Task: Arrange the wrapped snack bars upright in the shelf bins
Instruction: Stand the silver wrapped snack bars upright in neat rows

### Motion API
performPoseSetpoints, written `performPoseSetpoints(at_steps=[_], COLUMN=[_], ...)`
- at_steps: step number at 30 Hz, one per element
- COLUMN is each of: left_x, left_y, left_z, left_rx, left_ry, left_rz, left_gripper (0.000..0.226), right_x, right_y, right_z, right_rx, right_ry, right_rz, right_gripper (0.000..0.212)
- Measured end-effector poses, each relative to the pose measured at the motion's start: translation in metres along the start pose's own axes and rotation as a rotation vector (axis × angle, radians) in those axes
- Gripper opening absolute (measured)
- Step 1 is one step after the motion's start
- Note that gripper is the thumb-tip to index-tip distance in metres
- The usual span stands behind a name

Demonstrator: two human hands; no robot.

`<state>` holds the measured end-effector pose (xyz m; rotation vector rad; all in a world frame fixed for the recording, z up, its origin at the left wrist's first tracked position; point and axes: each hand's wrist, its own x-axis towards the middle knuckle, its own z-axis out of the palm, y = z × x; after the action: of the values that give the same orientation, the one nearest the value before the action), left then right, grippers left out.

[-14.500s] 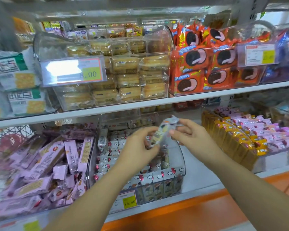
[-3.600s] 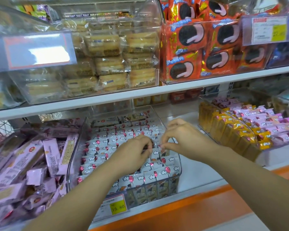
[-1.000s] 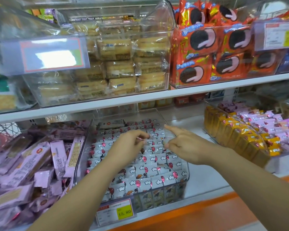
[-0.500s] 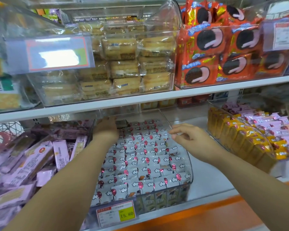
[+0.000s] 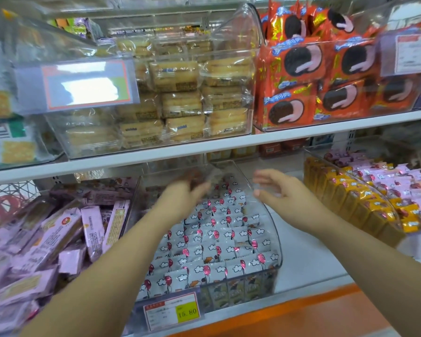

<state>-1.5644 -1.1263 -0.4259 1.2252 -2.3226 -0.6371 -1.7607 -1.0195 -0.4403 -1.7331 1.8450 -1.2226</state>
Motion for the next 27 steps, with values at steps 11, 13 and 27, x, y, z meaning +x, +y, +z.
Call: performPoseSetpoints(at_steps=[11, 13, 27], left_x=[-0.016, -0.009, -0.007], left_y=[0.027, 0.021, 0.020], left_z=[0.013, 0.017, 0.030], left_rx=[-0.327, -0.174, -0.525], left_ry=[-0.081, -0.067, -0.147], left_rz=[0.108, 0.084, 0.075], left_gripper=[0.032, 0.032, 0.036], right_x=[-0.002, -0.002, 0.008], right_y=[-0.021, -0.021, -0.003], right_z=[-0.015, -0.014, -0.005], right_rx=[0.251, 0.137, 0.539], right_ry=[0.199, 0.238, 0.263], right_rz=[-0.131, -0.137, 0.098], right_gripper=[0.020, 0.022, 0.012])
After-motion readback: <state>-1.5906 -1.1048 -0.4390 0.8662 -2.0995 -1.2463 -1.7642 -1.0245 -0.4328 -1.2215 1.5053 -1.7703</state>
